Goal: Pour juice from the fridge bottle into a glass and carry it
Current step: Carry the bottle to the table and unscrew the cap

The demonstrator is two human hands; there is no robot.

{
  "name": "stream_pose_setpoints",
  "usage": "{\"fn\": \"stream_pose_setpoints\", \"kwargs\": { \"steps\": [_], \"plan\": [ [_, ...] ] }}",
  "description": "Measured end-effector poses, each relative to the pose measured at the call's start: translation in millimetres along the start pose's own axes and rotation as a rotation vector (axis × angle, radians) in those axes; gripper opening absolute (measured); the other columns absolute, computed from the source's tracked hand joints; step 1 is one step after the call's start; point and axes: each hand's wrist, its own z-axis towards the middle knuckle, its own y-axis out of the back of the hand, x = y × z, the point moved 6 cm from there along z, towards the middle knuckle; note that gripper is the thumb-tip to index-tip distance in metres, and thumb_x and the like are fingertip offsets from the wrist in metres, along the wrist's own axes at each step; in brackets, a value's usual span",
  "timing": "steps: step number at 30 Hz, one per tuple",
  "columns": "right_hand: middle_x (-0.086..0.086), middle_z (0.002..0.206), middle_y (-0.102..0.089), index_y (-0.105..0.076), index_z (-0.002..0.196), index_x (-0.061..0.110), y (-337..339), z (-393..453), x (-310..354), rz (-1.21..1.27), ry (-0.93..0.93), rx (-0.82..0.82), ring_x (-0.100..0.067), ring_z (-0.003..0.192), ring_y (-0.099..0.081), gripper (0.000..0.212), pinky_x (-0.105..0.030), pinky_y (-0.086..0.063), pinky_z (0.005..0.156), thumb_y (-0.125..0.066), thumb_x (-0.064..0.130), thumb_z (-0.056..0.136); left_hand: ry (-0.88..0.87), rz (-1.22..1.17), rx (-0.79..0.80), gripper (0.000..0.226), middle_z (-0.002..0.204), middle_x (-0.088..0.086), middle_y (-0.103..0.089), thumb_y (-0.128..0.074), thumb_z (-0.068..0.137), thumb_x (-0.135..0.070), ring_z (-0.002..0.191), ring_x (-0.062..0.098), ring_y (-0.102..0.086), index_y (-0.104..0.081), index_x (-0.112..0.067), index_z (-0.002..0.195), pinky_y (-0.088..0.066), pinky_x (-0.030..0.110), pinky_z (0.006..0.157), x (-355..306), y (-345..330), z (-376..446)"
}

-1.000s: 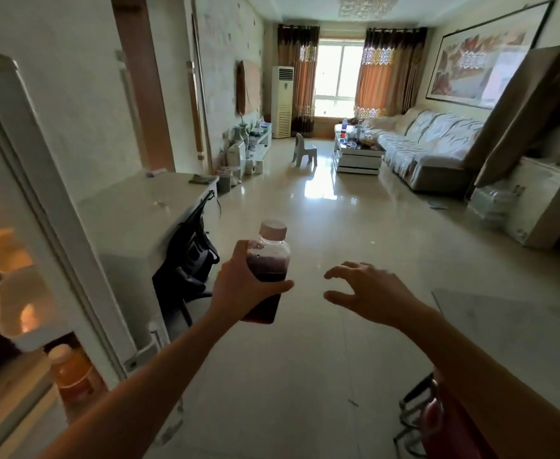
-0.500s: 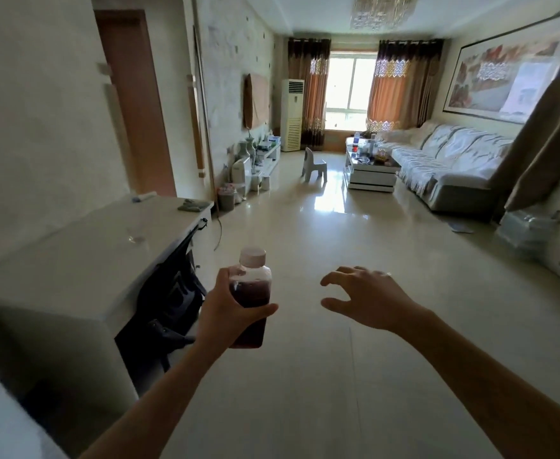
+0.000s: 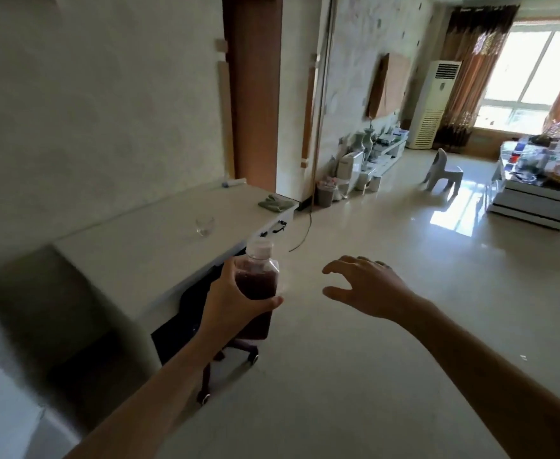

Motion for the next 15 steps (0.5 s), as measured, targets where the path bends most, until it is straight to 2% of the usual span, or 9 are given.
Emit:
{"fn": "stream_pose_setpoints", "kwargs": {
  "steps": [3,7,13,15],
  "plan": [
    [0.008,0.132,-0.053,-0.045,0.128,0.032,-7.1,71.9,-7.4,0.004,0.116,0.024,-0.015,0.118,-0.049,0.046,-0.037,-0.038,0.095,-0.046,0.055,0.089,0.018,0.039,-0.069,0.08,0.105,-0.009,-0.06,-0.091,0.05,-0.04,0.095,0.011,-0.061,-0.046,-0.027,0.114,-0.046,0.014,0.073,17.3,-1.3,44.1],
    [0.007,0.133,-0.052,-0.045,0.128,0.031,-17.0,169.2,-10.9,-0.003,0.238,0.018,-0.015,0.116,-0.05,0.045,-0.038,-0.041,0.095,-0.047,0.054,0.089,0.032,0.109,-0.177,0.078,0.103,-0.008,-0.06,-0.088,0.049,-0.049,0.092,0.016,-0.065,-0.042,-0.034,0.11,-0.058,0.032,0.076,48.8,2.7,110.6],
    [0.007,0.133,-0.052,-0.047,0.127,0.031,-30.5,294.6,-13.3,0.011,0.344,0.081,-0.015,0.117,-0.05,0.043,-0.036,-0.04,0.095,-0.048,0.051,0.09,0.092,0.135,-0.254,0.082,0.108,-0.006,-0.063,-0.086,0.049,-0.052,0.097,0.017,-0.065,-0.043,-0.031,0.115,-0.058,0.038,0.081,90.6,7.9,214.7],
    [0.007,0.13,-0.054,-0.049,0.125,0.032,-27.5,332.5,-15.4,0.035,0.382,0.082,-0.015,0.113,-0.052,0.041,-0.035,-0.042,0.094,-0.048,0.051,0.089,0.126,0.109,-0.27,0.089,0.111,-0.004,-0.063,-0.083,0.045,-0.059,0.098,0.021,-0.065,-0.038,-0.038,0.118,-0.057,0.042,0.081,103.5,9.5,245.0]
  ]
}}
